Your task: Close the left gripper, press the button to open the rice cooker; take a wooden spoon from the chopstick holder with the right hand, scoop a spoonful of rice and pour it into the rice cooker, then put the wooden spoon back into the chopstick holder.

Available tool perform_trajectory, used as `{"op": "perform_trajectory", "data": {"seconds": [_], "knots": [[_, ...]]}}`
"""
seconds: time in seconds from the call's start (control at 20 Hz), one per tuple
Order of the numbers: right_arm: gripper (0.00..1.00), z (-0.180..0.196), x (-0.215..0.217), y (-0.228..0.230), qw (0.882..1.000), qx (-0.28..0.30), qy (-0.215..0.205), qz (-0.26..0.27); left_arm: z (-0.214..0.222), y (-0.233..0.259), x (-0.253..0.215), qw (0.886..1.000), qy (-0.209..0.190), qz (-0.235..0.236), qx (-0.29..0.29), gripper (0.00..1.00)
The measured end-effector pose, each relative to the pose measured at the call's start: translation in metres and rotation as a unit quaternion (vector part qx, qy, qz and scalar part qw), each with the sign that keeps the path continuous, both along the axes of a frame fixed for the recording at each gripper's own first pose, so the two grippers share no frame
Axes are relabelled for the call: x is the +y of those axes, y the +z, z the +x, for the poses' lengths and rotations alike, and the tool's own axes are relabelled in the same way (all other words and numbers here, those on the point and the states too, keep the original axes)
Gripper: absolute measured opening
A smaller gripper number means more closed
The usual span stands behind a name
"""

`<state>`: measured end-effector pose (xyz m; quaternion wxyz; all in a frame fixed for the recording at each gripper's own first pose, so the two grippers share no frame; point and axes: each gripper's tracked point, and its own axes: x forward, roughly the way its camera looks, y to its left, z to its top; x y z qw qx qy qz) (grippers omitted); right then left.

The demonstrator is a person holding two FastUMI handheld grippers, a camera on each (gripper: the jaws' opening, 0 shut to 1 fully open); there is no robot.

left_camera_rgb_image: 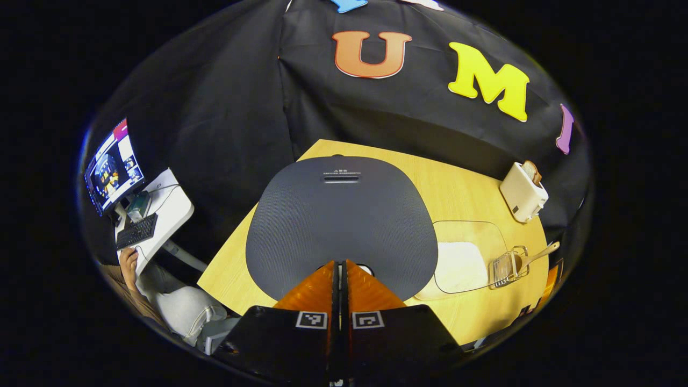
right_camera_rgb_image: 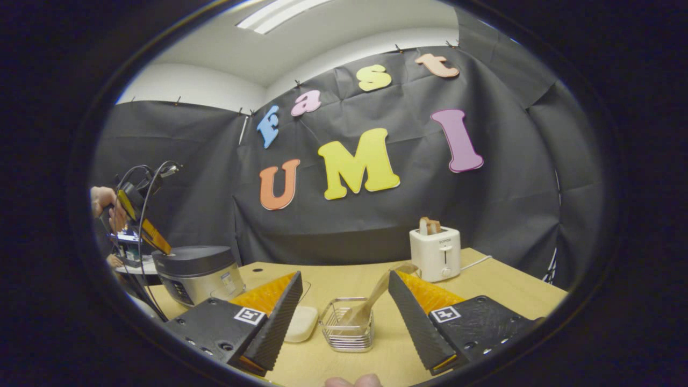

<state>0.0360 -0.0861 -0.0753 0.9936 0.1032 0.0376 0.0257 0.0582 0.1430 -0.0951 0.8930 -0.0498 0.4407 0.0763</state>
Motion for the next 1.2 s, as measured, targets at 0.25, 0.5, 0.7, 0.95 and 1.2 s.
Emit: {"op": "perform_trajectory", "data": {"seconds": [0.25, 0.5, 0.7, 0.95, 1.2], "knots": [[1.00, -0.002, -0.011, 0.005, 1.000, -0.003, -0.013, 0.014, 0.009, 0.026, 0.005, 0.997, 0.015, 0.039, -0.060, 0.03], [0.95, -0.005, -0.035, 0.011, 0.999, -0.012, -0.040, -0.006, 0.025, 0.094, 0.013, 0.983, 0.009, 0.073, -0.169, 0.38], [0.91, -0.011, -0.049, 0.018, 0.998, -0.014, -0.057, -0.005, 0.039, 0.145, 0.031, 0.953, 0.026, 0.134, -0.271, 0.94], [0.95, -0.022, -0.049, 0.019, 0.998, -0.013, -0.060, -0.021, 0.028, 0.167, 0.005, 0.928, -0.001, 0.147, -0.343, 0.99], [0.95, -0.027, -0.046, 0.018, 0.998, -0.008, -0.057, -0.030, 0.000, 0.153, -0.036, 0.912, -0.012, 0.127, -0.389, 0.96]]}}
